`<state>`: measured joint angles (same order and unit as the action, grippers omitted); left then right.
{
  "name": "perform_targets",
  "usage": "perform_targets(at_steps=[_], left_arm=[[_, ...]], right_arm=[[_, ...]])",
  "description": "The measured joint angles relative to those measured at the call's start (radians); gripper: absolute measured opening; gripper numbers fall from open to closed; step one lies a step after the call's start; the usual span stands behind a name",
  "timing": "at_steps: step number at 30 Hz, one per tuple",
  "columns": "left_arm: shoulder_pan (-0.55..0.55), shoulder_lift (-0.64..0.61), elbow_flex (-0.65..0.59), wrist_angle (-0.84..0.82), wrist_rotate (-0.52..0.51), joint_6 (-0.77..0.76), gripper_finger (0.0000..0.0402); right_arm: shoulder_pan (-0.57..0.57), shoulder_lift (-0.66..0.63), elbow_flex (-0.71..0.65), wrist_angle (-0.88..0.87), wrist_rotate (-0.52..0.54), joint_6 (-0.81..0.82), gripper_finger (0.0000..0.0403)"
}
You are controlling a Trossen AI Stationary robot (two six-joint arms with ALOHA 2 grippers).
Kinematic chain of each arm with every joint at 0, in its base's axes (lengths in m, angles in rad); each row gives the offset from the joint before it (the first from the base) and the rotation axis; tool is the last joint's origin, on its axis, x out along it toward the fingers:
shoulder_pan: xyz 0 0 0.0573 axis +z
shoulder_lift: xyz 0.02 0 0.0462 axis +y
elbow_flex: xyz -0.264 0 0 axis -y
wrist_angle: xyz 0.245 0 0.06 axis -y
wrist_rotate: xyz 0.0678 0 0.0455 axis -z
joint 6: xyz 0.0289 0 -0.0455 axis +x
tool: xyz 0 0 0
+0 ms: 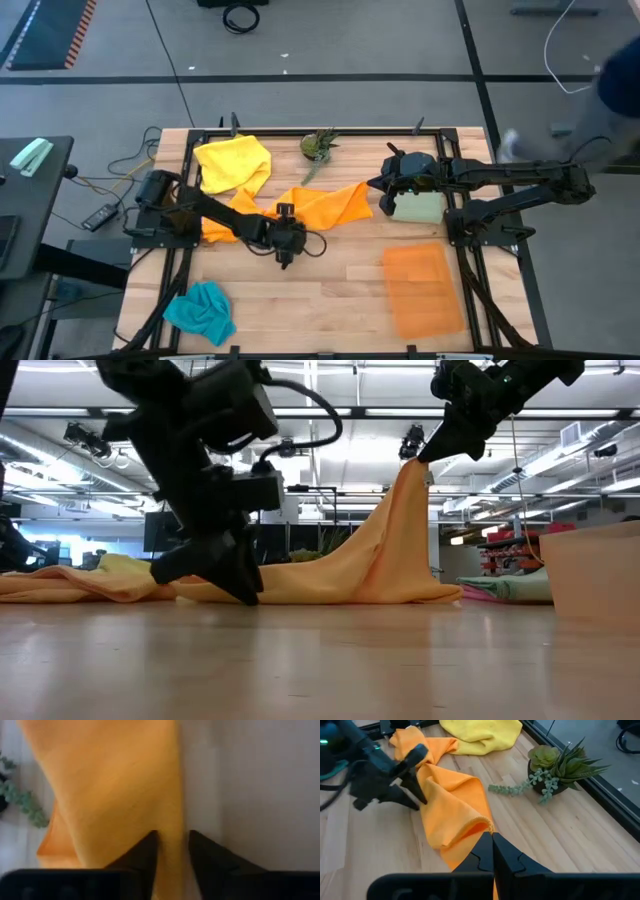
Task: Fold microfiber towels
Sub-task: Fold the right orange microfiber towel
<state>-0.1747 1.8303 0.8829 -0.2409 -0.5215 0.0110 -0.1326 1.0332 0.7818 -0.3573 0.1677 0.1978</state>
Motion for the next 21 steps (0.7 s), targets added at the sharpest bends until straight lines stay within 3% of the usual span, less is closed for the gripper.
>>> perform_targets(at_steps=[4,8,13,17,21], left_arm=[[0.042,0.002,-0.002,-0.003,0.002,-0.015,0.002],[0.035,-0.043,0.007,-0.044,-0.002,-0.039,0.0011],[-0.049,-0.241,0.077,-0.05,0.003,-0.005,0.0007],[-0.113,-0.429,0.097,-0.043,0.122,-0.023,0.0005],[-0.159,-0.596,0.088,0.003,0.316,-0.205,0.0012]], right_arm=[[0.001,0.0,0.0,0.001,0.0,0.005,0.0],[0.007,0.0,0.0,0.0,-0.001,0.011,0.0],[0.006,0.0,0.0,-0.033,0.0,0.016,0.0],[0.011,-0.003,0.0,-0.067,-0.008,0.03,0.0],[0.07,-0.003,0.0,-0.071,-0.075,0.074,0.0]])
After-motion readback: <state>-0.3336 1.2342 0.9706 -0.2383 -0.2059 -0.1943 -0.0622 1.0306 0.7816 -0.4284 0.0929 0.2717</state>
